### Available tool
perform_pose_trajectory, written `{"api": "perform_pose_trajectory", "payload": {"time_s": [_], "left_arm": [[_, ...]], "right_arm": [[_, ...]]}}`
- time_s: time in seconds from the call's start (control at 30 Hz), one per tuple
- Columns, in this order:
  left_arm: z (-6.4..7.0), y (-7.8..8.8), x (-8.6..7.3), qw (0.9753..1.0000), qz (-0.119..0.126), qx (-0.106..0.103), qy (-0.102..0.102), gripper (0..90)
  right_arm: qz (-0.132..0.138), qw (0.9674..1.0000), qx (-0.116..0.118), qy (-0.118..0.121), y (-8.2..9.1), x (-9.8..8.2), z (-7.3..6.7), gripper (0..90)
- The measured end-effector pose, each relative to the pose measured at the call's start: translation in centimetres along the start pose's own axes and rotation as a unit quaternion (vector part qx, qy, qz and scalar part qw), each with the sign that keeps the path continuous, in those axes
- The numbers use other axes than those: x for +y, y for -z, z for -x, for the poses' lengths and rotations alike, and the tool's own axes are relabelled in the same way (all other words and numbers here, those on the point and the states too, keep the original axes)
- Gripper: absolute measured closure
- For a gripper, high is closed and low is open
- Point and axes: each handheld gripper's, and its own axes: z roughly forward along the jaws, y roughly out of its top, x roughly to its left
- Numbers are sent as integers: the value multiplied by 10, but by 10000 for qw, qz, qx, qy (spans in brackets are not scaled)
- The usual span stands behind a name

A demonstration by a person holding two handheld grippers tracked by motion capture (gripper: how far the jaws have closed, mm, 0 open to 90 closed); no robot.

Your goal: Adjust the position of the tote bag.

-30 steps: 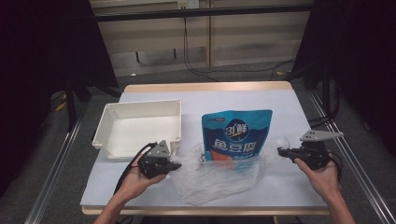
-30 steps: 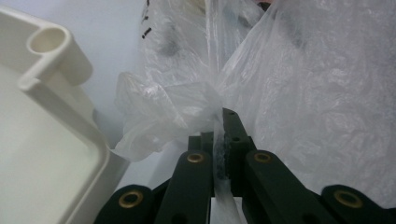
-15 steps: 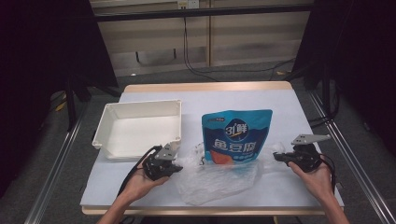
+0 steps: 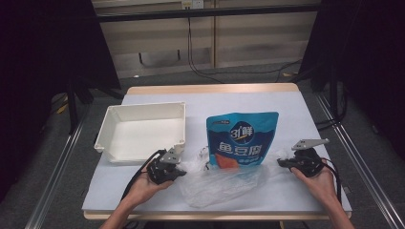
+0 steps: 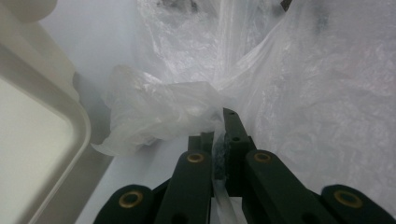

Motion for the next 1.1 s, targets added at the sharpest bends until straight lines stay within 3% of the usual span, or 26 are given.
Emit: {"api": "perform_pose_trajectory", "payload": {"time_s": [0.1, 0.17, 0.23, 0.3, 0.33, 0.4, 0.57, 0.6, 0.67, 0.73, 0.77, 0.9, 1.0, 1.1], "left_arm": [[-4, -1, -2, 9998, 106, -49, 164, 900], [-1, -1, -1, 9999, 66, 45, 101, 900], [2, -2, -2, 9996, 174, 123, 180, 900], [-1, -1, -2, 9999, 89, 33, 130, 897], [-1, -1, -3, 9997, 160, 82, 157, 883], [-3, 2, -3, 9999, 113, 44, 40, 842], [2, 13, -4, 9985, 432, 258, 223, 628], [2, 15, -4, 9980, 518, 276, 233, 601], [2, 22, -5, 9968, 645, 333, 326, 576], [0, 28, -5, 9954, 789, 410, 343, 463], [0, 30, -5, 9949, 846, 403, 378, 463], [-5, 41, -6, 9919, 990, 545, 578, 317], [-7, 53, -10, 9871, 1258, 534, 840, 260], [-5, 61, -13, 9851, 1340, 631, 879, 223]], "right_arm": [[-34, 10000, -41, -65, -4, -4, 0, 900], [-45, 10000, -32, -83, -3, -4, 0, 900], [-26, 9999, -44, -94, -3, -5, 0, 900], [-2, 9999, -49, -97, -3, -5, 0, 900], [11, 10000, -36, -77, -3, -6, -1, 895], [10, 10000, -25, -9, -2, -7, -3, 842], [91, 9999, -72, -79, 5, -8, -7, 725], [236, 9997, -69, -49, 10, -8, -6, 667], [368, 9993, -11, -16, 14, -8, -6, 665], [711, 9975, -23, -26, 29, -7, -8, 562], [711, 9975, -23, -26, 29, -7, -8, 562], [867, 9962, -64, -58, 39, -4, -9, 459], [994, 9950, -38, -82, 46, -4, -11, 409], [1075, 9941, -71, -129, 54, -4, -12, 383]]}}
